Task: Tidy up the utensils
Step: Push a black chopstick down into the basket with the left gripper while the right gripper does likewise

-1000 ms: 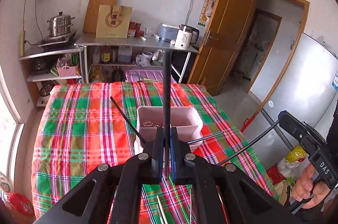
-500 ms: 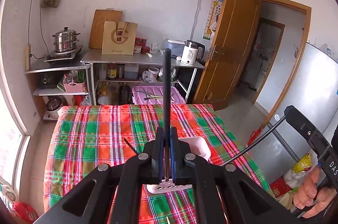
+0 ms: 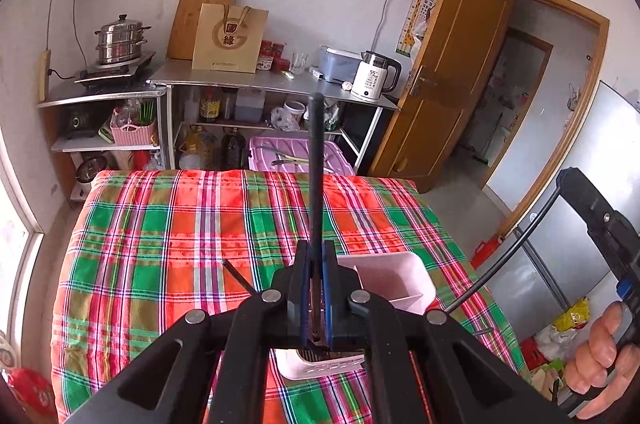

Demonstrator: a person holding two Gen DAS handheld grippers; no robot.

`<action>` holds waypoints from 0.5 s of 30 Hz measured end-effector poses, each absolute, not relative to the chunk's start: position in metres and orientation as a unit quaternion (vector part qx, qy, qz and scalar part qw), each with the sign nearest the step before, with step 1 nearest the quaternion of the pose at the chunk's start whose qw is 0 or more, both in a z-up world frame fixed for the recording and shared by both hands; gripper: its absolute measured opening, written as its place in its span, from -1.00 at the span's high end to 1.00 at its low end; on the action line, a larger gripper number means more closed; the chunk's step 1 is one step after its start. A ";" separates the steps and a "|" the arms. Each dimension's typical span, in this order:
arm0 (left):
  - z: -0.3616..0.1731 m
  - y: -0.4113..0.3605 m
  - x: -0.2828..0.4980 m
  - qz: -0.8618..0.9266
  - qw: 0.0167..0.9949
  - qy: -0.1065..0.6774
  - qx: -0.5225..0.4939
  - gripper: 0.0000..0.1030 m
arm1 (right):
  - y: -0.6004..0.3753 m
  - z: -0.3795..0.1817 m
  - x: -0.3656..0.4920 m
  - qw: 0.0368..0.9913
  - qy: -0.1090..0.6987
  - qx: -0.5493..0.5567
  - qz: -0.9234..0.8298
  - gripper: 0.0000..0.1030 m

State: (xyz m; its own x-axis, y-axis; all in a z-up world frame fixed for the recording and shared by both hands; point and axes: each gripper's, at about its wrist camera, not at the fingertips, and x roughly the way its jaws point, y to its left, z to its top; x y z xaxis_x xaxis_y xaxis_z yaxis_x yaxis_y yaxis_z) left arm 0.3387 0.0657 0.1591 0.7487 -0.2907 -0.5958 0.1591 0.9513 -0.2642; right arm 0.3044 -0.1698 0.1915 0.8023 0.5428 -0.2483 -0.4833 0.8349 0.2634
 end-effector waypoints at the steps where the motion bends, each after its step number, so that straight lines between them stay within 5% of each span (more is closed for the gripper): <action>1: 0.159 0.067 0.340 -0.121 0.930 0.332 -0.098 0.91 | -0.171 0.194 0.305 0.944 0.158 0.099 0.274 0.93; 15: 0.140 0.066 0.352 -0.127 0.926 0.343 -0.092 0.91 | -0.156 0.181 0.318 0.948 0.164 0.070 0.263 0.93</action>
State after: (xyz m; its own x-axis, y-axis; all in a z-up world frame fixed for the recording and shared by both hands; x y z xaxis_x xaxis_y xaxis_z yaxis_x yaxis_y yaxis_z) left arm 0.3520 0.0658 0.1401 0.7319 -0.2981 -0.6128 0.1716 0.9509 -0.2576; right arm 0.3176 -0.1556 0.1807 0.8077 0.5223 -0.2736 -0.4763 0.8515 0.2194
